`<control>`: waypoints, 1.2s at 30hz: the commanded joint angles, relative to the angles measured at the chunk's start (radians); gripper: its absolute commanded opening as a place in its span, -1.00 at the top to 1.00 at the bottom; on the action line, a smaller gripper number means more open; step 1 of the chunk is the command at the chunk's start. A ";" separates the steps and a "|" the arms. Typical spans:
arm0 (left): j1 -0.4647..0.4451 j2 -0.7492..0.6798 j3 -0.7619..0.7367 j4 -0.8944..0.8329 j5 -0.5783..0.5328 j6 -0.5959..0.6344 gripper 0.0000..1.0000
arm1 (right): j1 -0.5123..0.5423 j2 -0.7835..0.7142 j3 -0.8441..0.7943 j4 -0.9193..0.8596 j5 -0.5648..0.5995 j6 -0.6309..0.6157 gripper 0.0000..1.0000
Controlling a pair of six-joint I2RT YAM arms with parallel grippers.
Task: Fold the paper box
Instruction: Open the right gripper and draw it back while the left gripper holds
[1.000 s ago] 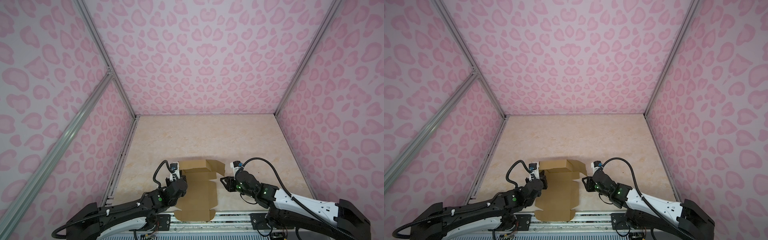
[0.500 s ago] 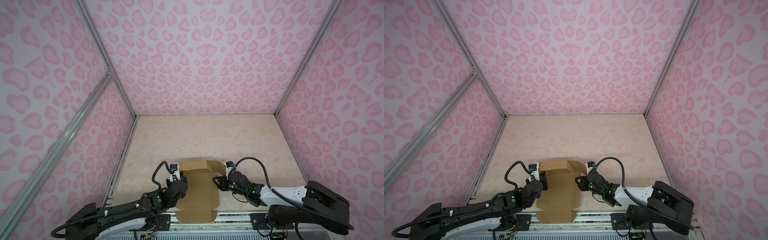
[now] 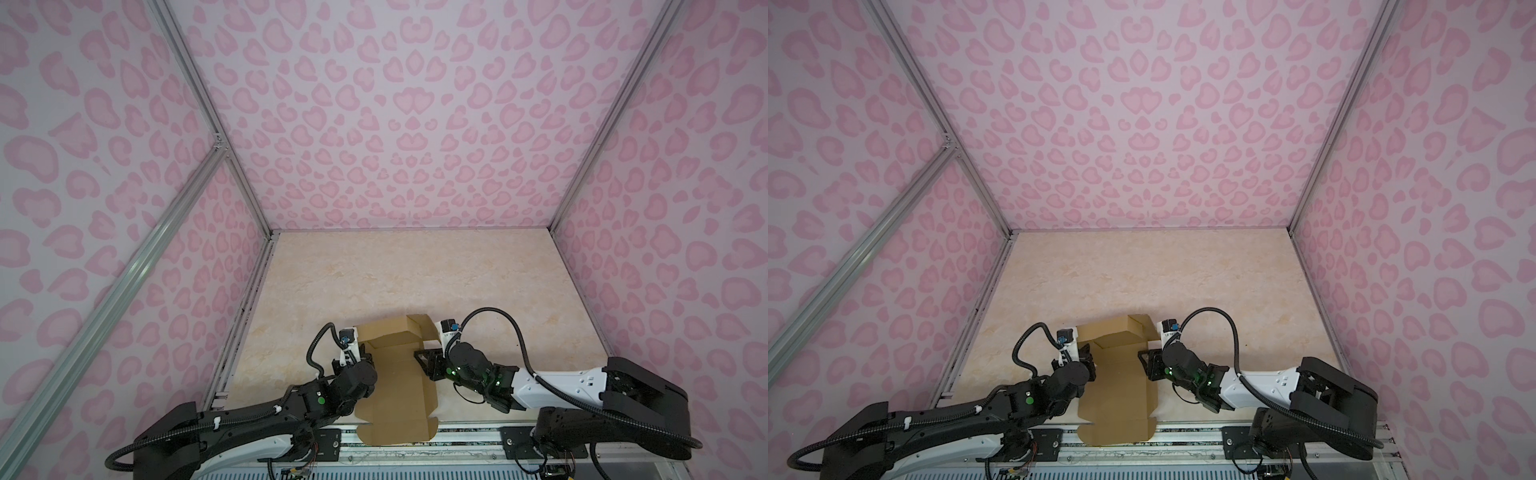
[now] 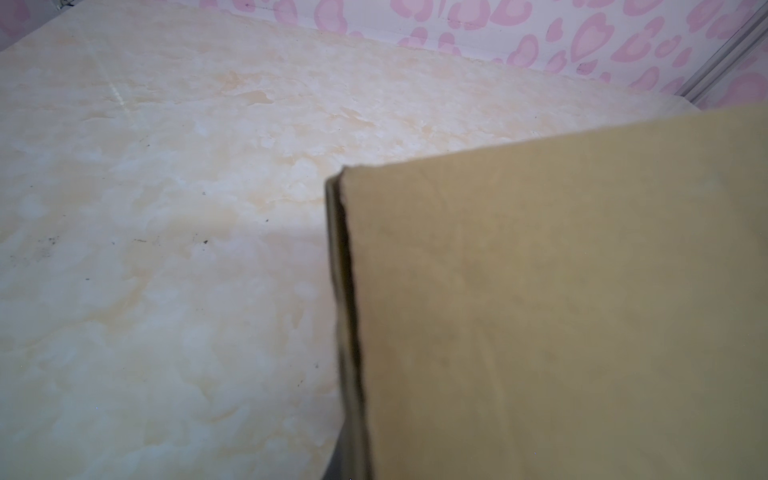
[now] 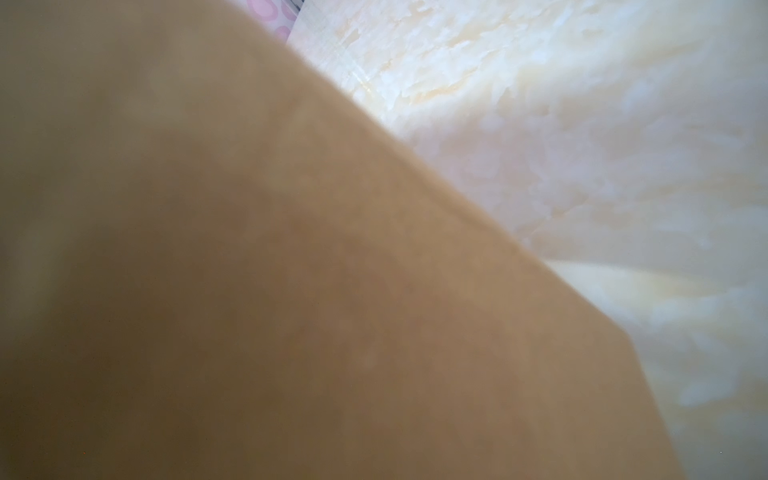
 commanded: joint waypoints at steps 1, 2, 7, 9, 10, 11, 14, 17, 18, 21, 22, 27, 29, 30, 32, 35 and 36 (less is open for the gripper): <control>-0.004 0.002 0.003 0.000 -0.002 -0.003 0.92 | 0.008 -0.009 -0.002 0.017 0.015 -0.039 0.21; -0.004 0.001 0.002 0.000 -0.002 -0.005 0.92 | 0.010 -0.019 -0.005 0.016 0.022 -0.046 0.20; -0.006 0.019 0.006 0.003 -0.008 -0.005 0.92 | 0.020 -0.054 0.008 0.008 0.019 -0.097 0.16; -0.005 0.031 0.010 -0.004 -0.012 -0.007 0.92 | 0.027 -0.079 0.002 0.005 0.016 -0.098 0.16; -0.006 0.037 0.013 -0.005 -0.014 -0.005 0.92 | 0.027 -0.100 0.000 -0.011 0.015 -0.092 0.15; -0.006 0.039 0.014 -0.008 -0.018 0.001 0.92 | 0.027 -0.121 -0.001 -0.041 0.019 -0.088 0.15; -0.002 0.033 0.016 -0.014 -0.031 0.023 0.92 | 0.028 -0.208 -0.002 -0.157 0.027 -0.084 0.15; 0.008 0.027 0.022 -0.028 -0.024 0.061 0.92 | 0.029 -0.351 -0.001 -0.319 0.056 -0.092 0.15; 0.012 0.026 0.023 -0.035 -0.024 0.072 0.92 | 0.028 -0.409 0.006 -0.382 0.079 -0.096 0.15; 0.023 0.012 0.020 -0.047 -0.017 0.096 0.91 | 0.027 -0.573 0.025 -0.545 0.167 -0.112 0.16; 0.030 0.003 0.017 -0.046 -0.007 0.104 0.92 | 0.021 -0.624 0.040 -0.602 0.199 -0.117 0.16; 0.040 -0.027 0.007 -0.035 0.019 0.152 0.91 | -0.122 -0.686 0.117 -0.774 0.167 -0.163 0.16; 0.041 -0.039 0.001 -0.029 0.028 0.168 0.91 | -0.247 -0.656 0.119 -0.783 0.070 -0.170 0.16; 0.040 -0.042 0.000 -0.030 0.029 0.171 0.91 | -0.305 -0.646 0.112 -0.767 0.019 -0.174 0.16; 0.042 -0.049 -0.004 -0.029 0.043 0.175 0.92 | -0.437 -0.611 0.095 -0.720 -0.096 -0.174 0.15; 0.041 -0.051 -0.010 -0.021 0.065 0.170 0.92 | -0.535 -0.503 0.078 -0.631 -0.218 -0.173 0.16; 0.042 -0.050 -0.011 -0.020 0.071 0.167 0.92 | -0.535 -0.455 0.078 -0.601 -0.238 -0.173 0.16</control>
